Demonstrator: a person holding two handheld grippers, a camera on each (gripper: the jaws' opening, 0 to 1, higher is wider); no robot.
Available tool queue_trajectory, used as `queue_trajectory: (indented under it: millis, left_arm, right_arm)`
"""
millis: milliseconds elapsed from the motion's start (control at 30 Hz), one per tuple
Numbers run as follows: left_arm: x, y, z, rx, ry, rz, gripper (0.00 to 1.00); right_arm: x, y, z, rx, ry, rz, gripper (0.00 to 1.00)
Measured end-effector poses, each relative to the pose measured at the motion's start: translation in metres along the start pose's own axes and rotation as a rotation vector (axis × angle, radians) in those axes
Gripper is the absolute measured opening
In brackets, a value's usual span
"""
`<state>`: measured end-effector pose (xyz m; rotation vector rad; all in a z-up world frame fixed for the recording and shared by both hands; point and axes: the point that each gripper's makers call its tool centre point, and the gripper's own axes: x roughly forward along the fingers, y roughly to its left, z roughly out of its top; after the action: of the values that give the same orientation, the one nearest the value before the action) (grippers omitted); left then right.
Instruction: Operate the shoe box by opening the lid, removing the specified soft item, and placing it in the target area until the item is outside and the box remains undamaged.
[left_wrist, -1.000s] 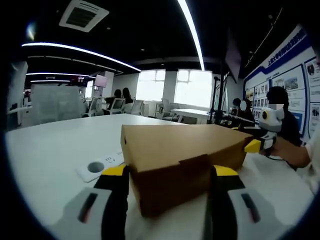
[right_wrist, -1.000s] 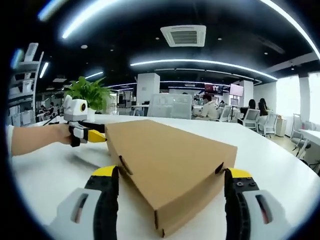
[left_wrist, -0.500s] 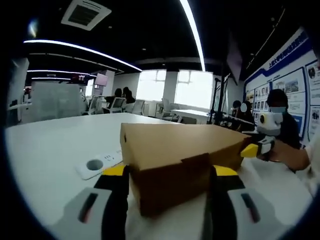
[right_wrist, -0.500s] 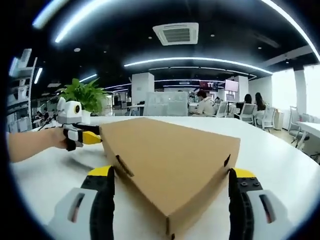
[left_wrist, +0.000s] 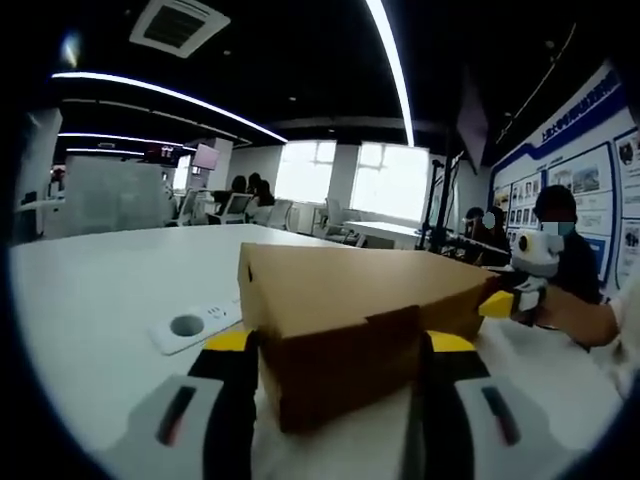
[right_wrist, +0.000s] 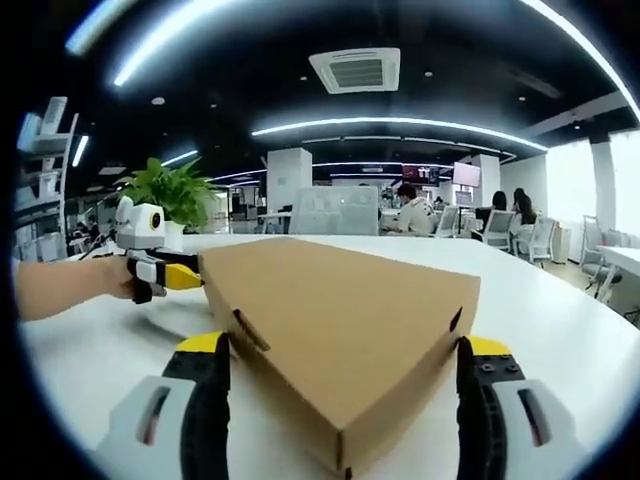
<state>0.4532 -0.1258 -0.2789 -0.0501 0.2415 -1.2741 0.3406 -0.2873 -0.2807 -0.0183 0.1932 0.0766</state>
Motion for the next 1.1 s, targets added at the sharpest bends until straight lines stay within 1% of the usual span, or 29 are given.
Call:
queue_trajectory:
  millis: [233,333,500,567,767,867,933,1100]
  left_arm:
    - [-0.001,-0.002,-0.001,-0.006,0.001,0.011,0.66]
    - [-0.001,0.0,-0.001,-0.006,-0.008,0.012,0.66]
    - [-0.001,0.002,0.0,-0.008,-0.008,0.015,0.66]
    - [-0.002,0.001,0.0,-0.007,-0.009,0.015,0.65]
    - [-0.005,-0.004,-0.001,-0.008,-0.011,0.027,0.65]
    - [-0.007,-0.005,-0.002,-0.008,-0.009,0.032,0.64]
    - [-0.008,-0.008,-0.002,-0.008,-0.008,0.038,0.64]
    - [-0.01,-0.01,-0.003,-0.015,-0.024,0.052,0.65]
  right_arm:
    - [0.001,-0.001,0.001,-0.006,-0.007,0.018,0.97]
    - [0.0,0.0,0.001,-0.01,0.003,0.02,0.96]
    - [-0.001,0.0,0.0,-0.02,-0.005,0.025,0.95]
    - [-0.001,0.001,0.0,-0.019,0.006,0.028,0.95]
    - [-0.002,0.0,0.0,-0.023,0.001,0.042,0.94]
    - [-0.004,-0.002,0.001,-0.034,0.014,0.067,0.94]
    - [-0.001,-0.005,0.003,-0.036,0.023,0.072,0.93]
    - [-0.003,-0.003,0.001,-0.034,0.004,0.077,0.94]
